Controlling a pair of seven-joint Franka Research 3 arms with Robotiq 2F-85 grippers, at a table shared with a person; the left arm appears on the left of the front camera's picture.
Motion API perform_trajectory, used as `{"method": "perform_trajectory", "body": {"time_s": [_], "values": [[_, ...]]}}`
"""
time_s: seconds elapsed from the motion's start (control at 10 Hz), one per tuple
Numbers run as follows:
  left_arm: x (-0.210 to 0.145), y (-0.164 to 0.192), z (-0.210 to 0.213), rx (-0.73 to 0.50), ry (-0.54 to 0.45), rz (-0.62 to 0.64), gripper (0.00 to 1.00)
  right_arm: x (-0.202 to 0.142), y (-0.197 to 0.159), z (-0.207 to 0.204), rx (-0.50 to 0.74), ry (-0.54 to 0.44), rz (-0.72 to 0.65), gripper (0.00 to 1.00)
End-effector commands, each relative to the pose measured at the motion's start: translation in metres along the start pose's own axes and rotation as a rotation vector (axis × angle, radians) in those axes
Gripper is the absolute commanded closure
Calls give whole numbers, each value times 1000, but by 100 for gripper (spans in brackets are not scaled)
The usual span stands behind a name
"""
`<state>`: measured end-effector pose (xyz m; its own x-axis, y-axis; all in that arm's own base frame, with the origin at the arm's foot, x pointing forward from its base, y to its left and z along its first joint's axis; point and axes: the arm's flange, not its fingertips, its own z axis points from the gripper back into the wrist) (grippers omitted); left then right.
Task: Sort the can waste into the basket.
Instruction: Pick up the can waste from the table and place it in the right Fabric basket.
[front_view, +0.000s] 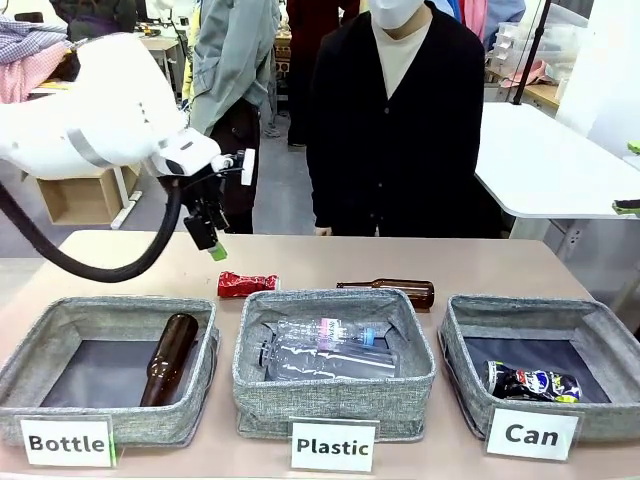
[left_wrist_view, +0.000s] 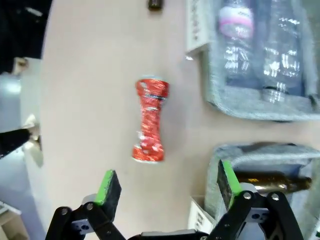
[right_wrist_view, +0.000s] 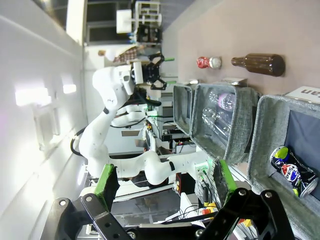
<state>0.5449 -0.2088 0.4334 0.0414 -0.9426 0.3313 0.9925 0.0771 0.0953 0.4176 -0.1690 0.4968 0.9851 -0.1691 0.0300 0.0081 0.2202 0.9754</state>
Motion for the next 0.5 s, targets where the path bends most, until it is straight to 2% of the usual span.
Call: {"method": "perform_trajectory", "body": {"time_s": [0.0, 0.3, 0.4], "values": [[9, 12, -30, 26, -17, 0, 0, -2, 1, 2, -10, 7, 21, 0], [16, 23, -73, -43, 6, 41, 0, -2, 1, 2, -10, 7, 21, 0], [19, 31, -92, 10, 22, 58, 0, -2, 1, 2, -10, 7, 21, 0]]}}
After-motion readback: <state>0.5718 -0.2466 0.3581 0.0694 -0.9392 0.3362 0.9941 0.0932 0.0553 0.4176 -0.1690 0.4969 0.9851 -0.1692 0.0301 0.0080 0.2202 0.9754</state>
